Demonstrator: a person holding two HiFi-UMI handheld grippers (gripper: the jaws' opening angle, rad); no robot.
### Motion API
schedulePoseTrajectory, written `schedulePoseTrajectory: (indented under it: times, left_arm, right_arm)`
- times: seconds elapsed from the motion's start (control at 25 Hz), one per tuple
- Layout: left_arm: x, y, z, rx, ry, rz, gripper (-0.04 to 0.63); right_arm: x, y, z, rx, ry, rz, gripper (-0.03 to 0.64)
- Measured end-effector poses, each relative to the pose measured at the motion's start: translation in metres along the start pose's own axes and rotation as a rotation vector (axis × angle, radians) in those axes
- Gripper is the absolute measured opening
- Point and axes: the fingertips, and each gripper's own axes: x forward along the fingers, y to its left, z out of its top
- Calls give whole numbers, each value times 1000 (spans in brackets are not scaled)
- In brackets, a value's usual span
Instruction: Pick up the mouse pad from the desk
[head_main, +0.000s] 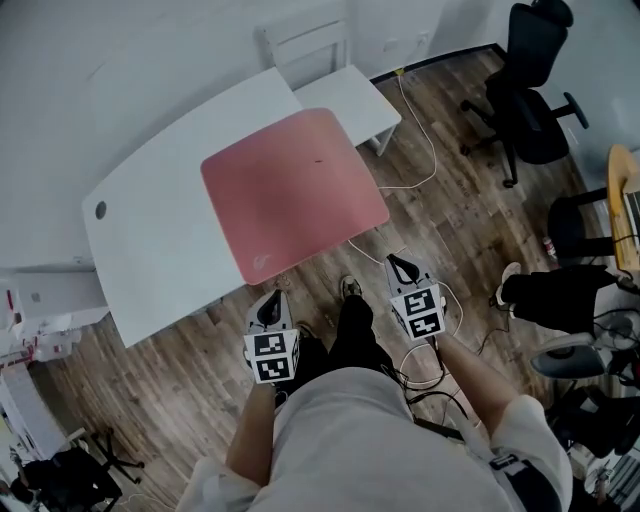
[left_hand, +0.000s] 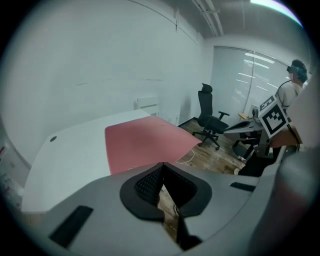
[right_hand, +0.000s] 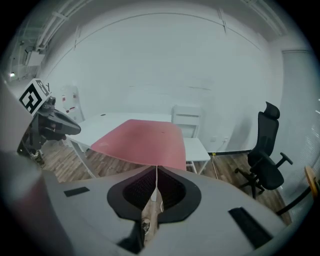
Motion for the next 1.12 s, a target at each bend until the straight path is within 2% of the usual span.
schedulePoseTrajectory:
  times: [0.12, 0.28, 0.48, 0.64, 0.72, 0.88, 1.0, 1.12]
  left_arm:
    - [15, -10, 5, -38, 37, 18, 11]
    - [31, -16, 10, -52, 69, 49, 11]
    - [43, -20, 8, -112, 87, 90, 11]
    - [48, -23, -2, -127, 102, 114, 11]
    - [50, -25, -6, -143, 105, 125, 11]
    - [50, -25, -10, -154, 104, 140, 11]
    - [50, -21, -12, -171, 110, 152, 11]
    - [51, -17, -14, -191, 114, 169, 11]
  right_arm:
    - [20, -27, -2, -51, 12, 4, 41]
    - [50, -56, -11, -192, 45, -13, 41]
    - [84, -65, -29, -389, 89, 9, 41]
    - [99, -68, -35, -595, 93, -33, 43]
    - [108, -70, -39, -700, 102, -49, 58]
    - [127, -73, -49, -859, 130, -69, 145]
    - [139, -71, -48, -959, 133, -78, 159]
    - [150, -68, -49, -1005, 133, -72, 163]
